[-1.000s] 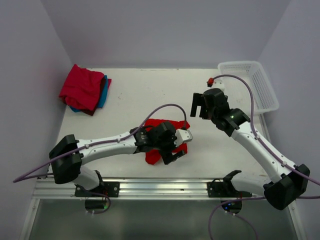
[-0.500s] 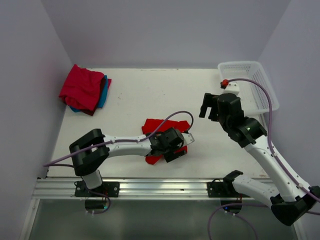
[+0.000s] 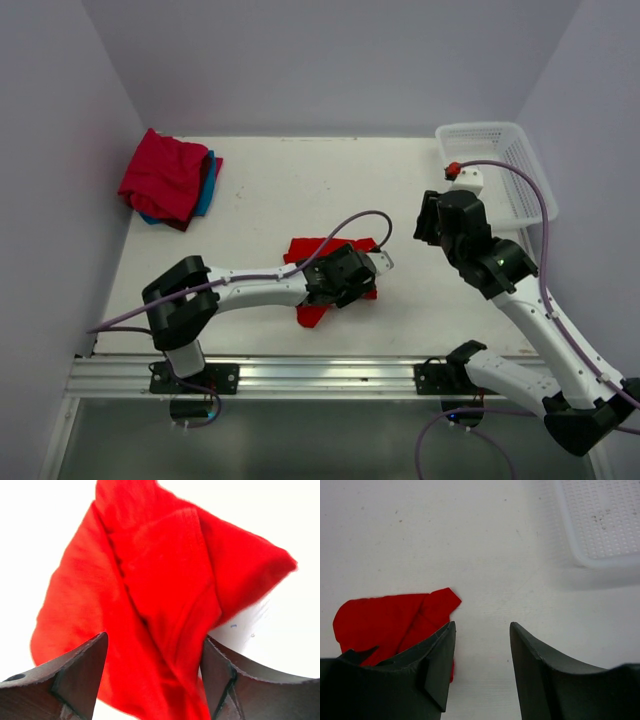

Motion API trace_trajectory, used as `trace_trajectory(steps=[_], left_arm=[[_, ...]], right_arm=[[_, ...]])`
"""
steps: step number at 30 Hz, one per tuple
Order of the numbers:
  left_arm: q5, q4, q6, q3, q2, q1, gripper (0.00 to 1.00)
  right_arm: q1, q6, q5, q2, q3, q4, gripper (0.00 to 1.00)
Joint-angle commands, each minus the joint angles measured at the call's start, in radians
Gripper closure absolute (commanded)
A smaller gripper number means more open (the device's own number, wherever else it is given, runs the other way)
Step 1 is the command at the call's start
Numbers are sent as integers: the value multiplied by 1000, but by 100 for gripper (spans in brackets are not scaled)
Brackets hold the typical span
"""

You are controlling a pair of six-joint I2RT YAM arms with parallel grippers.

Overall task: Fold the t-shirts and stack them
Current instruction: Flatten out the tshirt

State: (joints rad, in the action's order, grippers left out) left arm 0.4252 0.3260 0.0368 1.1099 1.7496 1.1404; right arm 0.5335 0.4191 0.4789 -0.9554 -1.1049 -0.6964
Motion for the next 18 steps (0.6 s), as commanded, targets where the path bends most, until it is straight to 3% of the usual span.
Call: trace_trajectory(steps=[1,10,18], left_arm=[[34,53,-28,97,-88,7,24],[35,82,-26,91,-64,28,20],[-210,93,5,85,-55,33,26]], right_arm=[[0,4,23,-6,-3,0,49],[-1,6,18,-11,-6,-2,48],[-1,9,27,-9,-4,-6,48]])
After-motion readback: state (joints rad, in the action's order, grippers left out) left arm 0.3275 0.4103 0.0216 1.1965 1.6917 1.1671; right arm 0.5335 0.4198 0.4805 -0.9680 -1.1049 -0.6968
